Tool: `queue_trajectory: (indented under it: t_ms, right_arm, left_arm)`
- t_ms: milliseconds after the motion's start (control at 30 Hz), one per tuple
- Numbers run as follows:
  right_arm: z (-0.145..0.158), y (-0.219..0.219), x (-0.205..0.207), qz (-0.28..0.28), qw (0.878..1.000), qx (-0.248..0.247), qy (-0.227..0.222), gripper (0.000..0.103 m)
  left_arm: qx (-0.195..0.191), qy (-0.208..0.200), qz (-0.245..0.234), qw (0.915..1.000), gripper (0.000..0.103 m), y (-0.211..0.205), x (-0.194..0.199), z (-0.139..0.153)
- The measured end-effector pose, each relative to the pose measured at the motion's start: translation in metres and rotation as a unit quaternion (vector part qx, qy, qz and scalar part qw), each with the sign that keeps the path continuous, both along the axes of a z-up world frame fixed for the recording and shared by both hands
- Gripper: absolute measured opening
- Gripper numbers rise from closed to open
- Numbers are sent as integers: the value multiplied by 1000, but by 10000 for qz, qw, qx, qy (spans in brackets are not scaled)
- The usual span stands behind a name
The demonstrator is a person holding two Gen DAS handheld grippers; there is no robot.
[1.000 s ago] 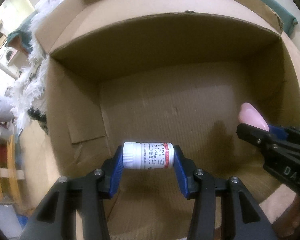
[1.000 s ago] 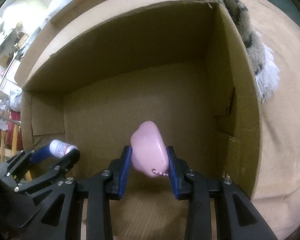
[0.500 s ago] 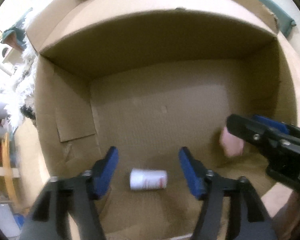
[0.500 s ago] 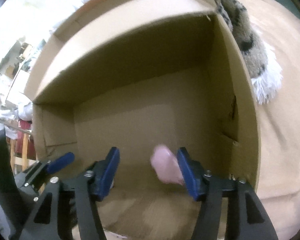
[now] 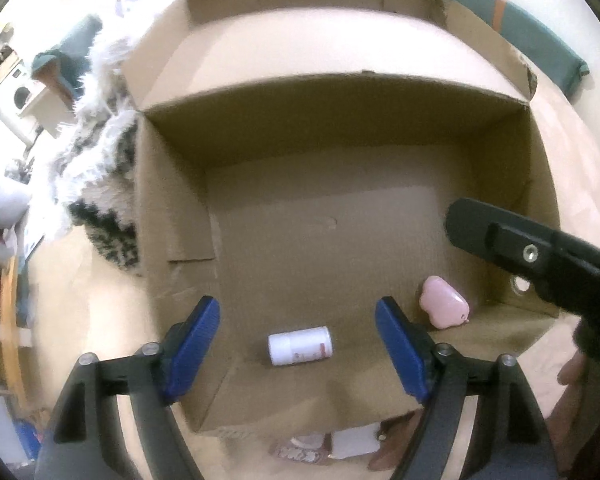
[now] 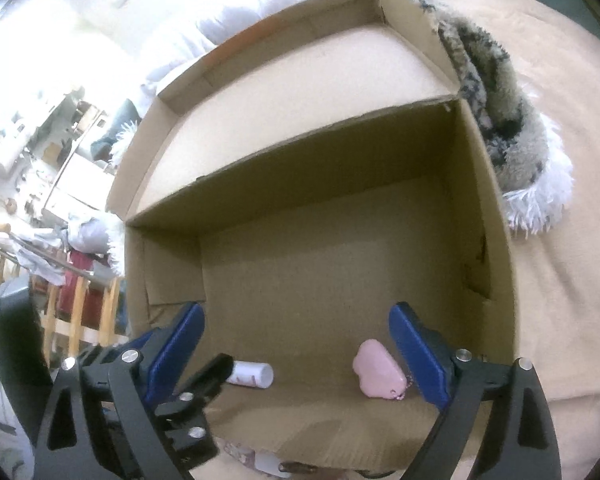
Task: Organize rigid objects
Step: 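Open both tools to drop the bottle and keychain inside the box, then lower the left tool to the pile and grasp the pink perfume bottle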
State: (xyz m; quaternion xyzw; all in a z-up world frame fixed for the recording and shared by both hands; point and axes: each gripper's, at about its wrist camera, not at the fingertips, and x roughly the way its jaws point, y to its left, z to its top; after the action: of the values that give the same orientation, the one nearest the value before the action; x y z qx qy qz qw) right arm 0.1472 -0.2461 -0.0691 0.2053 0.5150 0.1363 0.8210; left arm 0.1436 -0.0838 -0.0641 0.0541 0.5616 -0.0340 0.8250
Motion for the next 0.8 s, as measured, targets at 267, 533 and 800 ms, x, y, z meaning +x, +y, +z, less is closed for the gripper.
queue_trajectory:
  t_ms: [267,533,800]
  right_arm:
    - [5,-1,-13,-84,9999,106,-6,99]
    - [19,-4,-44,40,9999,76,-144,99]
    - [13,-4,-78,56,9999,154,1,99]
  left_arm:
    - [-46,-219,224,9995,78,21,-25,18]
    - [-33,-267,485,9985,78,41,-58,23]
    - [-194,-206,816,9963,78,68,-83,10]
